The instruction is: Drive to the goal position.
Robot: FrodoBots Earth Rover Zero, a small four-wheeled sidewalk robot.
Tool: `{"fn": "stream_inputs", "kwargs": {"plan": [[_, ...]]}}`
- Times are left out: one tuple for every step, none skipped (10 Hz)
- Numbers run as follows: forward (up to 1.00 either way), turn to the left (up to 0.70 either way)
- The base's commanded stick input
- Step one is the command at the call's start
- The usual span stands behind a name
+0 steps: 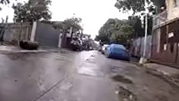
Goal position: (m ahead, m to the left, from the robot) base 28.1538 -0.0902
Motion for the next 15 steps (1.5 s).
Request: {"fn": "stream_inputs", "kwargs": {"plan": [[1.0,0.0],[1.0,0.0],[1.0,0.0],[1.0,0.0],[1.0,0.0],[1.0,0.0],[1.0,0.0],[1.0,0.0],[1.0,0.0],[1.0,0.0],[1.0,0.24],[1.0,0.02],[1.0,0.0],[1.0,0.0],[1.0,0.27]]}}
